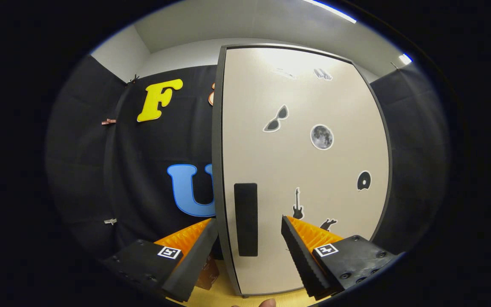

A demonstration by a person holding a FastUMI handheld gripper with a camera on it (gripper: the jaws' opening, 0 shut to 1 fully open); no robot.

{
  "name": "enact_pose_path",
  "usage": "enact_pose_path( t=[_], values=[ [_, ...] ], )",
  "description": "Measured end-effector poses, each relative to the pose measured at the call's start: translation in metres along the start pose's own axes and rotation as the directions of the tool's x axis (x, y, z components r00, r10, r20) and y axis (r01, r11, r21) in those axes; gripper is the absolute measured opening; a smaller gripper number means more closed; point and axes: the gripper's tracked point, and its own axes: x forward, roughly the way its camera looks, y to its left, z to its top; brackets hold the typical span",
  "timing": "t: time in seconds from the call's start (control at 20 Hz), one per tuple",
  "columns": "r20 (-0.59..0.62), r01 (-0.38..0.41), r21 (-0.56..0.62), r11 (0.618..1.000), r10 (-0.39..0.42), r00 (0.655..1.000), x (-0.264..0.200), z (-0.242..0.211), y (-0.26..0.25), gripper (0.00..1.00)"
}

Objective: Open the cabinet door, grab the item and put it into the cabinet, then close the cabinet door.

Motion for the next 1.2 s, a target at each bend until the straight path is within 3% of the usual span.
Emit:
enact_pose_path(
  t=[0.2,0.3,0.5,0.7,0.9,1.2],
  values=[
    [-0.034,0.016,-0.02,1.0,-0.016,0.999,0.021,-0.019,-0.001,0.97],
    [-0.059,0.015,-0.016,1.0,-0.016,0.998,0.03,-0.03,0.0,0.9],
    [-0.096,0.037,-0.018,0.999,-0.038,0.995,0.044,-0.047,0.0,0.49],
    [-0.09,0.025,-0.021,0.999,-0.027,0.996,0.043,-0.045,-0.002,0.2],
    [-0.099,-0.036,0.017,0.999,0.037,0.994,0.032,-0.041,-0.002,0.14],
    [-0.093,-0.136,0.05,0.989,0.14,0.986,-0.018,-0.032,-0.007,0.14]
  ],
)
